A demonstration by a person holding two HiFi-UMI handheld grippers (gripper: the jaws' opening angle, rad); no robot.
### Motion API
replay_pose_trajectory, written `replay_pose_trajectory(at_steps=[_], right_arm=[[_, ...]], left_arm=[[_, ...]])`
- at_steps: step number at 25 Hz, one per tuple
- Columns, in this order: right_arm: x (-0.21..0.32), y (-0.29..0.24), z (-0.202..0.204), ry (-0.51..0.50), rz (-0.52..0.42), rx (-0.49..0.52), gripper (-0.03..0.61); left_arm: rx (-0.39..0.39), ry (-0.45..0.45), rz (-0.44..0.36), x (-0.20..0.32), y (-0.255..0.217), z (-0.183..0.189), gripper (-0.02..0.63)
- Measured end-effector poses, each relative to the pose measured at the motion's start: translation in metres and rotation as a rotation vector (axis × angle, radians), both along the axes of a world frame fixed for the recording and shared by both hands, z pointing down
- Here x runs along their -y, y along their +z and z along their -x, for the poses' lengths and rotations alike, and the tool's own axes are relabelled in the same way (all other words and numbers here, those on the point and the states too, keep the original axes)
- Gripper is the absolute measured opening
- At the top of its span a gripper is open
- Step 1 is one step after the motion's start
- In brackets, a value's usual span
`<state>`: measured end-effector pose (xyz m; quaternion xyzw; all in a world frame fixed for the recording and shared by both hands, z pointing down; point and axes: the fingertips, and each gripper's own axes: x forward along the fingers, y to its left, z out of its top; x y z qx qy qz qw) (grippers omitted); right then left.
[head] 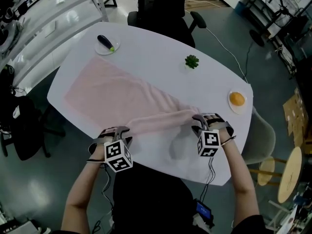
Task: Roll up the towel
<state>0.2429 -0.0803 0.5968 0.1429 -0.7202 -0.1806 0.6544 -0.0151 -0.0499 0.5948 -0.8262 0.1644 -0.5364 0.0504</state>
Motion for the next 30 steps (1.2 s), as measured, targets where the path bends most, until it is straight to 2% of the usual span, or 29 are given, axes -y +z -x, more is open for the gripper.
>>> replay_pose_trajectory(at_steps=[2,4,5,6,8,16,20,24,30], right_arm=[[0.007,0.008,-0.007,-0.008,-0.047,-0.072,0.182],[0.013,0.011,-0.011,-0.026,-0.092,-0.135,0.133],[0.015,0.012,-0.013,-0.036,-0.108,-0.156,0.110],[0.016,0.013,-0.012,-0.043,-0.117,-0.168,0.089],[0.015,0.014,-0.011,-0.045,-0.123,-0.172,0.041],[-0.013,0.008,-0.018,-0.078,-0.083,-0.166,0.023],[-0.044,0.005,-0.018,-0.123,-0.023,-0.176,0.023],[-0.085,0.008,-0.021,-0.139,0.120,-0.180,0.023],[-0.087,0.015,-0.020,-0.089,0.223,-0.168,0.026]], left_arm=[[0.041,-0.004,-0.029,0.005,0.008,0.005,0.158],[0.092,0.006,-0.062,0.008,0.014,0.012,0.151],[0.108,0.007,-0.075,0.009,0.016,0.014,0.125],[0.115,0.004,-0.083,0.009,0.017,0.015,0.069],[0.119,0.002,-0.077,0.006,0.018,0.017,0.039],[0.136,0.030,-0.014,-0.022,0.012,0.019,0.028],[0.145,0.064,0.037,-0.050,0.009,0.022,0.028],[0.132,0.090,0.107,-0.080,0.008,0.022,0.028],[0.124,0.056,0.103,-0.073,0.016,0.020,0.028]])
